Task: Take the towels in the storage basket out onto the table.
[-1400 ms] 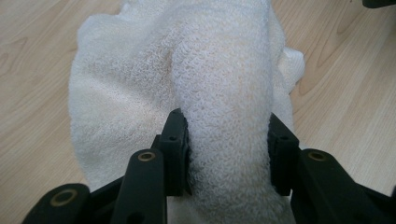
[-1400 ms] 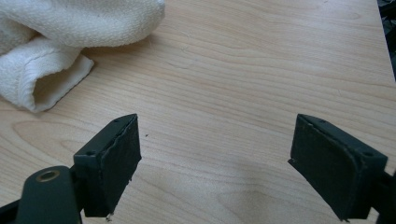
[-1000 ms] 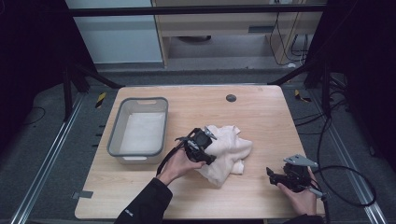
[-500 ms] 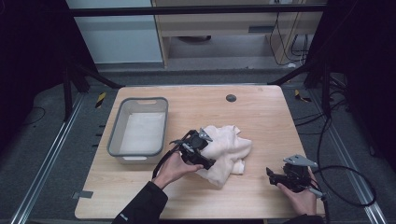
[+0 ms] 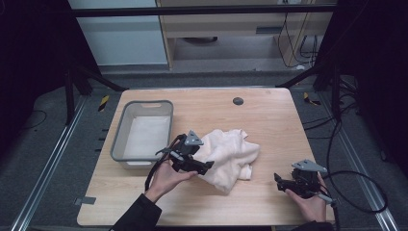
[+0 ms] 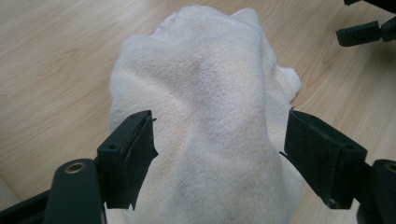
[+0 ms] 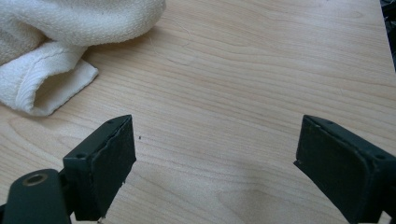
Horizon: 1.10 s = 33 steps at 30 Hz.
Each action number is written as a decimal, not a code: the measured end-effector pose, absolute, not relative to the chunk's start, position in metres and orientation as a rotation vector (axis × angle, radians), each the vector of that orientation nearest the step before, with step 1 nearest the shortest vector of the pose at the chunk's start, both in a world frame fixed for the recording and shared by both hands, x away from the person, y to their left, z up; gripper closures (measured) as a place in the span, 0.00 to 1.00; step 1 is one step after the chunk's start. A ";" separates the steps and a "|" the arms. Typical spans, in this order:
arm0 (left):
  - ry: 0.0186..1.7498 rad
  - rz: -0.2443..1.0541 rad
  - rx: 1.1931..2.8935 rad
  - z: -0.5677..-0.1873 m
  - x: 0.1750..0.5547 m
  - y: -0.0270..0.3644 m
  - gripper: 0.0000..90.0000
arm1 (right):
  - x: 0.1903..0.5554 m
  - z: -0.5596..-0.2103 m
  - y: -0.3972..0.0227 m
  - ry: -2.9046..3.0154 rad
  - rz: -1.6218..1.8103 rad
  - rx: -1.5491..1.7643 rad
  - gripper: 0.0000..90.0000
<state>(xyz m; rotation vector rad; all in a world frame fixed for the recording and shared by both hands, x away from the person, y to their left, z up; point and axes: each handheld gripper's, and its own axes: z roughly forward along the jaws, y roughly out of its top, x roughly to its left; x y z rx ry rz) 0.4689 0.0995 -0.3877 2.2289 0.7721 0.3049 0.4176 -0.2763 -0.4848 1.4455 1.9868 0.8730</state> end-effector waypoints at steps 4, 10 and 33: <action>0.790 0.323 2.186 -0.388 0.463 0.113 0.27 | 0.418 -0.485 -0.276 1.992 0.868 1.438 0.12; 0.815 0.350 2.130 -0.390 0.455 0.135 0.27 | 0.417 -0.485 -0.276 1.983 0.874 1.448 0.12; 0.926 0.502 1.977 -0.402 0.416 0.212 0.33 | 0.418 -0.486 -0.275 1.988 0.862 1.442 0.11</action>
